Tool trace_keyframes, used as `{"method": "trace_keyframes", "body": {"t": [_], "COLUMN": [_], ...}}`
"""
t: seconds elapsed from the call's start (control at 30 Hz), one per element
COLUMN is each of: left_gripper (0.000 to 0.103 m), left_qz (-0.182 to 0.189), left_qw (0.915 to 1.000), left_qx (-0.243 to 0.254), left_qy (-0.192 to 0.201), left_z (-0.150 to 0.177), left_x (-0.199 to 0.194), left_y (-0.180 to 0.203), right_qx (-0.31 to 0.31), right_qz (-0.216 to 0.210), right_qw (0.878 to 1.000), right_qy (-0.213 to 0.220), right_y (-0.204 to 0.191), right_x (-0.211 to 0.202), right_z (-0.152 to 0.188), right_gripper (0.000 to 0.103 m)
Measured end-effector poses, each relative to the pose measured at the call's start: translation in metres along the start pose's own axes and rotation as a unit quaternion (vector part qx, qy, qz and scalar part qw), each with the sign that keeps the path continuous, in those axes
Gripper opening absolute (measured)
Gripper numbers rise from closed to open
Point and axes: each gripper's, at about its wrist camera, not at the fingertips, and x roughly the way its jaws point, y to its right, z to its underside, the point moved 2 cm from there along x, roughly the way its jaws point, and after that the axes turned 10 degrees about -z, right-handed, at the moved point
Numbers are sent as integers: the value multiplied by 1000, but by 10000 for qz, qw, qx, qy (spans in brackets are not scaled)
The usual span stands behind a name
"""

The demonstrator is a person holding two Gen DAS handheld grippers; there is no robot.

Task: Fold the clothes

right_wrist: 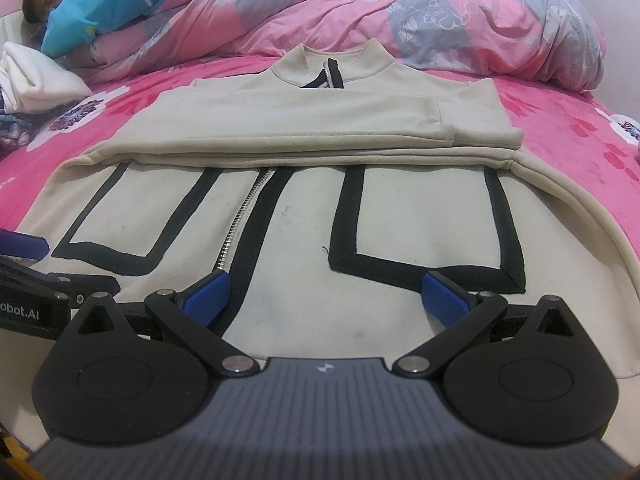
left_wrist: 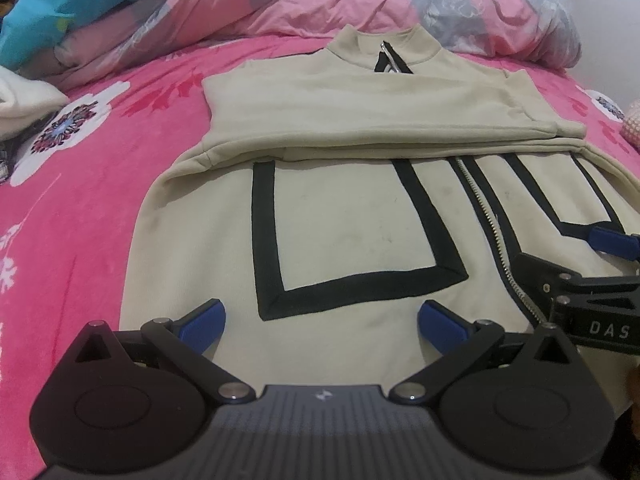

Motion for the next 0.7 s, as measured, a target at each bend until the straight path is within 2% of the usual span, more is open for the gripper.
{"method": "trace_keyframes", "body": {"t": [0.3, 0.7], "left_gripper": [103, 103], "left_qz": [28, 174], "left_qw": [9997, 9996], "left_qx": [-58, -54], "left_qy": [239, 219], "left_z": [5, 3], "left_x": [-1, -1], "left_y": [-1, -6], "right_qx": [-12, -30], "right_qz": [12, 43], "right_qw": [10000, 9998], "right_qy": [52, 174], "right_y": [-1, -2], "right_x": [0, -3], "right_z": [1, 4], "right_gripper": [102, 102]}}
